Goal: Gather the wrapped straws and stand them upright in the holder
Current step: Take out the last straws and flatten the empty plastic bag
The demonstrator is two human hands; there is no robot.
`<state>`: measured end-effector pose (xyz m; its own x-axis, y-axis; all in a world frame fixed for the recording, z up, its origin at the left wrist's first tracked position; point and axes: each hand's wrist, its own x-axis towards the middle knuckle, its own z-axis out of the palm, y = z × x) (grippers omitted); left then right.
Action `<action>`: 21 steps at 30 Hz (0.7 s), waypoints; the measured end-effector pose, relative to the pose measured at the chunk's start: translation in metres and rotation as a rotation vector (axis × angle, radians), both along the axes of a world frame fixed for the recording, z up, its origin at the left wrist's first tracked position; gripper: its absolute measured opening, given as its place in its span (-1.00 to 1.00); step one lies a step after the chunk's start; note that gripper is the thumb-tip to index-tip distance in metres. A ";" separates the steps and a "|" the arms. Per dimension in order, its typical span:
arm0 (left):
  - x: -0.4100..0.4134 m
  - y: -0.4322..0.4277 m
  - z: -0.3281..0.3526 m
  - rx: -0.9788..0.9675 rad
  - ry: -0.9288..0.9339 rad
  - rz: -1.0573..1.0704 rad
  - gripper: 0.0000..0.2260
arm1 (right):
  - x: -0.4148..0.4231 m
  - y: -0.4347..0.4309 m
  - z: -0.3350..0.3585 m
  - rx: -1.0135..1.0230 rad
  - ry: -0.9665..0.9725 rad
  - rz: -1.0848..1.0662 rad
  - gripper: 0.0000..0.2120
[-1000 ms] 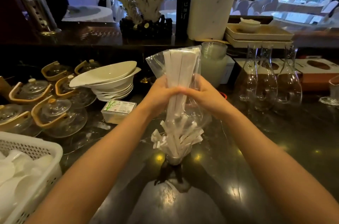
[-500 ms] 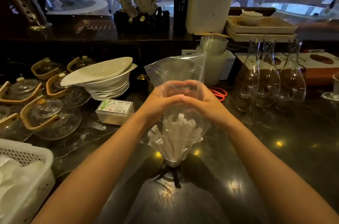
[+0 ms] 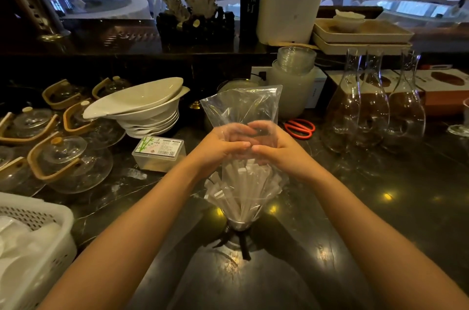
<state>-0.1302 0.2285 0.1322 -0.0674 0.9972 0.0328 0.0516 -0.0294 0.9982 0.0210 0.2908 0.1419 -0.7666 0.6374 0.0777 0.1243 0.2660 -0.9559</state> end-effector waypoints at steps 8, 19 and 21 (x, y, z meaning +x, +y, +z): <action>-0.007 0.007 0.036 0.101 -0.047 0.020 -0.83 | -0.002 0.006 0.033 -0.057 0.144 -0.030 -0.66; -0.005 0.007 0.073 0.129 -0.315 0.123 -0.72 | 0.007 0.007 0.058 -0.238 0.098 0.021 -0.59; -0.005 0.004 0.072 0.128 -0.404 0.152 -0.72 | 0.010 0.003 0.055 -0.221 0.036 0.016 -0.50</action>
